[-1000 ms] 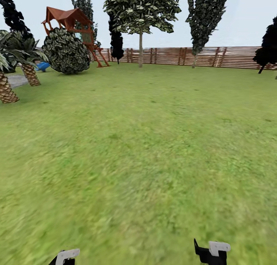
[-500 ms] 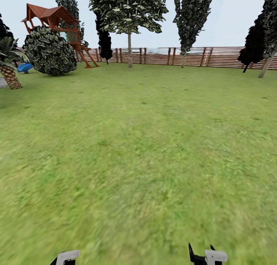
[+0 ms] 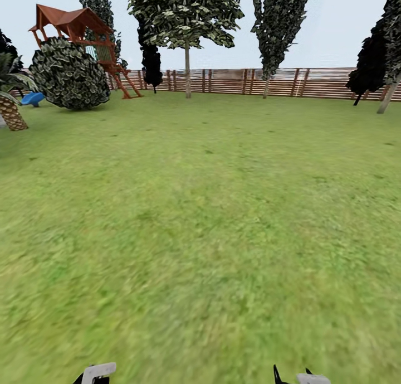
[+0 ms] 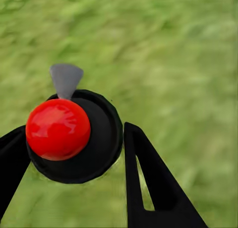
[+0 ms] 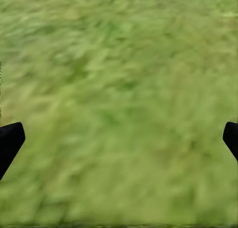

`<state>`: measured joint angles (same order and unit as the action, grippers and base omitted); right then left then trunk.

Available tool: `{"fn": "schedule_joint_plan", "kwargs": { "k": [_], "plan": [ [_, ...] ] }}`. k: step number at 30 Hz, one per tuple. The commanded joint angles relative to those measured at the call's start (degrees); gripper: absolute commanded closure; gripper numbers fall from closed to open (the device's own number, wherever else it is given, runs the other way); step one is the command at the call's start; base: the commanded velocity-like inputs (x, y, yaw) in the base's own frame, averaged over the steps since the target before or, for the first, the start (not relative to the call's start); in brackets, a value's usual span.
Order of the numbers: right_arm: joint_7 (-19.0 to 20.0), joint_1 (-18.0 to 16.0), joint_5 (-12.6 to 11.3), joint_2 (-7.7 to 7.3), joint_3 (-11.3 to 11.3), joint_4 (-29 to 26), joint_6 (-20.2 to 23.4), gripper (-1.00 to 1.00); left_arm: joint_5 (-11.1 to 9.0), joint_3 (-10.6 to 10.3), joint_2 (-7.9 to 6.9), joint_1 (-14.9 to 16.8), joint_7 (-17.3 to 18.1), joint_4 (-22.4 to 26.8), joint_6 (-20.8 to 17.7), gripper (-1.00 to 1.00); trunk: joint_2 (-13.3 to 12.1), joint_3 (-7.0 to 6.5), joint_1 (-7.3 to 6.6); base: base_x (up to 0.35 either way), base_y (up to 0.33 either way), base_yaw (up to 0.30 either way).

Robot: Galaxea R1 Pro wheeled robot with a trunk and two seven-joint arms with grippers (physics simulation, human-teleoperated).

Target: In the garden, pick up the pesticide atomizer on the floor and spray pesticide onto both trees until each tree trunk is fully covered.

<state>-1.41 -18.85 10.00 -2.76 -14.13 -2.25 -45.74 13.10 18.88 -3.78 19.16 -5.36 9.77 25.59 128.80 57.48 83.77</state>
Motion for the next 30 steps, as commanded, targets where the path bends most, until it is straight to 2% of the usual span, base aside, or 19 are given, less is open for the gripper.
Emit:
{"fn": "schedule_joint_plan", "kwargs": {
  "k": [1, 30],
  "plan": [
    [0.0, 0.0, 0.0, 0.09, 0.0, 0.5, 0.0, -1.0, 0.0, 0.0, 0.0, 0.0, 0.0, 0.0, 0.0, 1.0, 0.0, 0.0, 0.0, 0.338, 0.0, 0.0],
    [0.0, 0.3, 0.0, 0.21, 0.0, 0.8, 0.0, -1.0, 0.0, 0.1, -0.04, 0.0, 0.3, 0.0, 0.0, 1.0, 0.0, 0.0, 0.0, 0.338, 0.035, 0.0]
  ]
}}
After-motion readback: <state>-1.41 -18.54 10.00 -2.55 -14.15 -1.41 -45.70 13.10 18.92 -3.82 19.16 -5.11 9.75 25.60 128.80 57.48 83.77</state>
